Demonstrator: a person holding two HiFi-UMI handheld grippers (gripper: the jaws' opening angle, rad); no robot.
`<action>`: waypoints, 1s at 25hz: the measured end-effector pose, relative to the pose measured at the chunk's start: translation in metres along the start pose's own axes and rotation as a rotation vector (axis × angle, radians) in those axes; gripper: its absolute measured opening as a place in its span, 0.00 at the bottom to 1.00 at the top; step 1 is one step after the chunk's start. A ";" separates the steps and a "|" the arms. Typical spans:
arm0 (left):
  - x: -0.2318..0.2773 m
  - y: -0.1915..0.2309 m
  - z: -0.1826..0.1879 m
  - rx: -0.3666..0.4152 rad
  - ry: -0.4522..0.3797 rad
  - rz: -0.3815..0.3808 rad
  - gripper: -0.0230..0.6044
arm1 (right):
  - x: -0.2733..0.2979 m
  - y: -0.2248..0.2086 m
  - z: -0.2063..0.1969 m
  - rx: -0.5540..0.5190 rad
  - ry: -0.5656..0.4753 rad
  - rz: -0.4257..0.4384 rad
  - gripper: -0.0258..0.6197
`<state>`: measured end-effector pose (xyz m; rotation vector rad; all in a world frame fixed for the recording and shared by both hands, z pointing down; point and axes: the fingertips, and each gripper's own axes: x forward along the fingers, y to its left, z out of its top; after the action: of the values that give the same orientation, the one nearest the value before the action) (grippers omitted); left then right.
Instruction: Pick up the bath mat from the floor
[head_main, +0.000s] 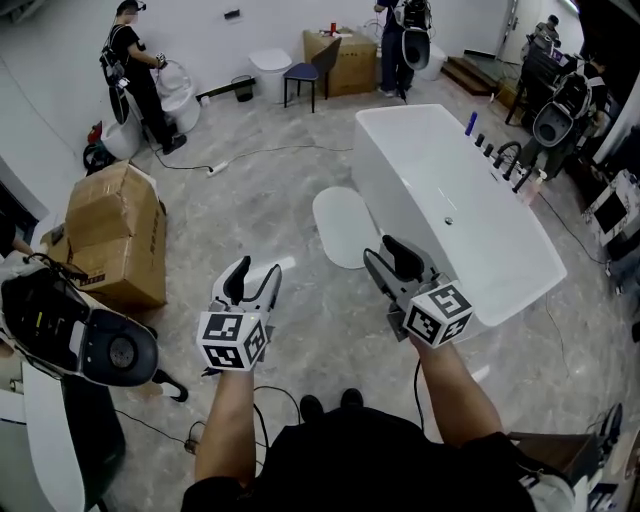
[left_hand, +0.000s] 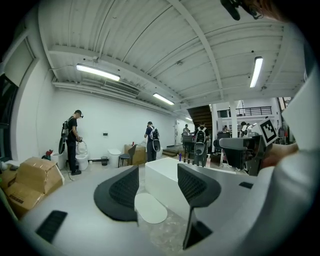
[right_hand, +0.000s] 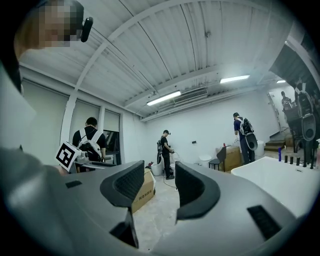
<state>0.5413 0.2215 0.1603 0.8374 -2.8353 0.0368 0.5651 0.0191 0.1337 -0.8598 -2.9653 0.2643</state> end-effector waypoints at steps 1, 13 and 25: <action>-0.001 0.001 -0.001 -0.002 0.004 -0.001 0.46 | 0.001 0.001 0.000 0.001 0.002 0.006 0.37; -0.011 0.008 -0.007 -0.014 0.025 0.046 0.62 | 0.006 0.010 -0.005 0.025 0.022 0.065 0.51; -0.030 -0.023 -0.022 0.003 0.012 0.066 0.75 | -0.030 0.008 -0.023 0.038 0.028 0.073 0.75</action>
<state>0.5818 0.2198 0.1761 0.7419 -2.8518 0.0541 0.5962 0.0131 0.1553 -0.9600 -2.8969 0.3075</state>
